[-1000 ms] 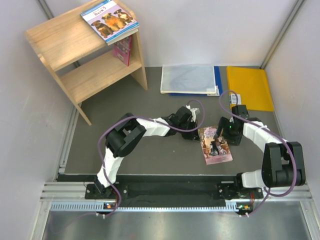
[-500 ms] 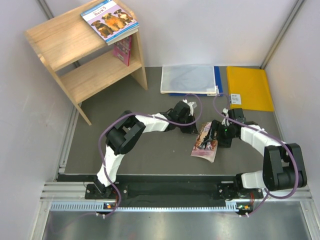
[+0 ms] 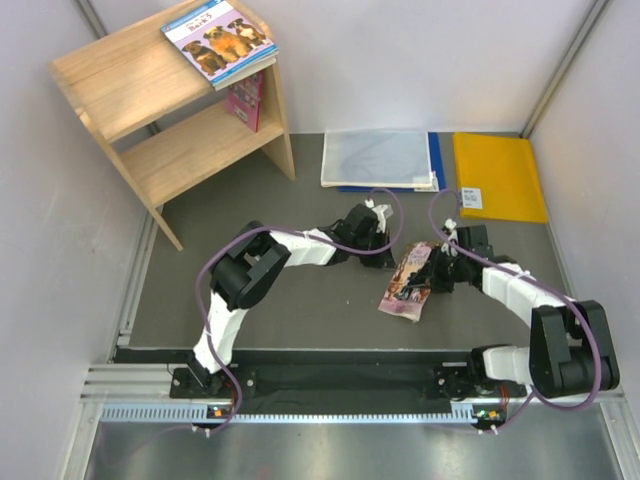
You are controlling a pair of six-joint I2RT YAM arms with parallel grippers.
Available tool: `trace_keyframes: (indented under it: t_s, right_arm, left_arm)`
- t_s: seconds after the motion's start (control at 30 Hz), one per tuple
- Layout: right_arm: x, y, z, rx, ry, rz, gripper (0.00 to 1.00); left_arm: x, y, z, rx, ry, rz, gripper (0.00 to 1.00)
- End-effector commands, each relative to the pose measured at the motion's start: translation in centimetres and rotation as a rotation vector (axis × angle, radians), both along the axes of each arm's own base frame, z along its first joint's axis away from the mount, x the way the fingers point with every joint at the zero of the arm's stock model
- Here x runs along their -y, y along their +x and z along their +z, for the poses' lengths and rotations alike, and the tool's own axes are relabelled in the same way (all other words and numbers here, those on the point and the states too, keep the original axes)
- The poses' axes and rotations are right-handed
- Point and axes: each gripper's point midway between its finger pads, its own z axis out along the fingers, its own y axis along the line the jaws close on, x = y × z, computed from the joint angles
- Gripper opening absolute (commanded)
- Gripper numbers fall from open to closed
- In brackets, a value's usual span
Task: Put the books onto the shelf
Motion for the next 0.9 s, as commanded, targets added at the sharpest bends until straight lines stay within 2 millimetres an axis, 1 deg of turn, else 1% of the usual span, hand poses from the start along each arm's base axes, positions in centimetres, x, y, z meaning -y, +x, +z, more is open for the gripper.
trace_keyframes:
  t_s: [0.0, 0.03, 0.07, 0.1, 0.13, 0.17, 0.2, 0.23, 0.27, 0.3, 0.33, 0.37, 0.4, 0.43, 0.47, 0.5, 0.53, 0.57, 0.6, 0.63, 0.67, 0.7, 0.77, 0.83, 0.87]
  right_arm:
    - [-0.2, 4.6, 3.4, 0.279, -0.032, 0.030, 0.00]
    - [-0.5, 5.0, 4.1, 0.304, -0.019, 0.049, 0.00]
    - [-0.6, 5.2, 4.4, 0.322, -0.018, 0.061, 0.00]
    - [-0.6, 5.4, 4.4, 0.329, -0.027, 0.081, 0.00]
    - [-1.2, 5.7, 5.2, 0.364, 0.001, 0.115, 0.00]
    - [-1.5, 5.8, 5.5, 0.379, 0.017, 0.137, 0.00]
    - [-1.8, 6.0, 5.5, 0.394, 0.023, 0.164, 0.00]
    - [-2.6, 6.3, 6.5, 0.434, 0.068, 0.204, 0.00]
    - [-3.0, 6.4, 6.8, 0.452, 0.090, 0.229, 0.00]
    - [-3.3, 6.4, 6.5, 0.436, 0.102, 0.243, 0.00]
    - [-4.1, 6.9, 7.6, 0.497, 0.151, 0.287, 0.00]
    - [-4.4, 7.0, 7.8, 0.501, 0.173, 0.303, 0.00]
    - [-4.7, 7.0, 7.2, 0.483, 0.191, 0.322, 0.00]
    - [-5.4, 7.0, 7.9, 0.505, 0.234, 0.362, 0.00]
    - [-5.7, 6.9, 7.9, 0.500, 0.261, 0.384, 0.00]
    - [-6.0, 6.8, 7.5, 0.478, 0.285, 0.393, 0.00]
    - [-6.5, 6.6, 8.1, 0.496, 0.331, 0.430, 0.00]
    - [-6.7, 6.5, 8.1, 0.491, 0.349, 0.436, 0.00]
    - [-6.8, 6.5, 8.1, 0.485, 0.365, 0.437, 0.00]
    - [-7.0, 6.4, 8.4, 0.499, 0.381, 0.448, 0.00]
    - [-7.0, 6.4, 8.4, 0.501, 0.384, 0.450, 0.00]
    - [-7.1, 6.3, 8.6, 0.506, 0.389, 0.454, 0.00]
    - [-7.1, 6.2, 8.8, 0.511, 0.394, 0.460, 0.00]
    - [-7.1, 6.0, 9.1, 0.517, 0.400, 0.466, 0.00]
    - [-7.2, 6.0, 9.3, 0.523, 0.402, 0.469, 0.00]
  left_arm:
    - [-2.6, -1.5, -1.2, -0.004, 0.053, -0.028, 0.08]
    - [-3.0, -1.1, -0.8, 0.014, 0.045, -0.023, 0.19]
    - [-4.0, -0.7, 0.1, 0.031, 0.032, -0.009, 0.26]
    - [-4.6, -0.3, 0.7, 0.045, 0.022, 0.002, 0.31]
    - [-5.0, 0.2, 1.6, 0.077, -0.003, 0.005, 0.35]
    - [-6.3, 0.6, 2.8, 0.097, -0.022, 0.025, 0.40]
    - [-6.8, 0.6, 3.5, 0.107, -0.042, 0.026, 0.42]
    - [-7.2, 0.8, 4.3, 0.124, -0.069, 0.035, 0.44]
    - [-8.2, 1.2, 5.7, 0.158, -0.113, 0.050, 0.47]
    - [-8.6, 1.2, 6.4, 0.174, -0.140, 0.053, 0.48]
    - [-8.7, 0.9, 7.1, 0.173, -0.176, 0.047, 0.49]
    - [-9.3, 1.0, 8.3, 0.211, -0.231, 0.054, 0.49]
    - [-9.5, 0.8, 8.9, 0.222, -0.263, 0.055, 0.51]
    - [-9.6, 0.3, 10.0, 0.221, -0.309, 0.052, 0.51]
    - [-10.1, 0.0, 9.8, 0.220, -0.326, 0.058, 0.52]
    - [-10.0, 0.0, 11.0, 0.262, -0.377, 0.056, 0.53]
    - [-9.9, -0.2, 11.6, 0.261, -0.413, 0.060, 0.54]
    - [-10.1, -0.6, 11.5, 0.253, -0.428, 0.060, 0.54]
    - [-9.8, -0.6, 12.5, 0.282, -0.474, 0.046, 0.55]
    - [-9.5, -0.7, 12.2, 0.247, -0.496, 0.043, 0.55]
    - [-9.1, -1.3, 12.3, 0.228, -0.525, 0.009, 0.54]
    - [-8.9, -1.4, 12.6, 0.226, -0.555, -0.004, 0.52]
    - [-8.5, -1.3, 12.6, 0.204, -0.607, -0.001, 0.47]
    - [-8.2, -1.1, 12.0, 0.189, -0.613, 0.006, 0.43]
    - [-8.1, -1.1, 11.8, 0.189, -0.612, 0.003, 0.42]
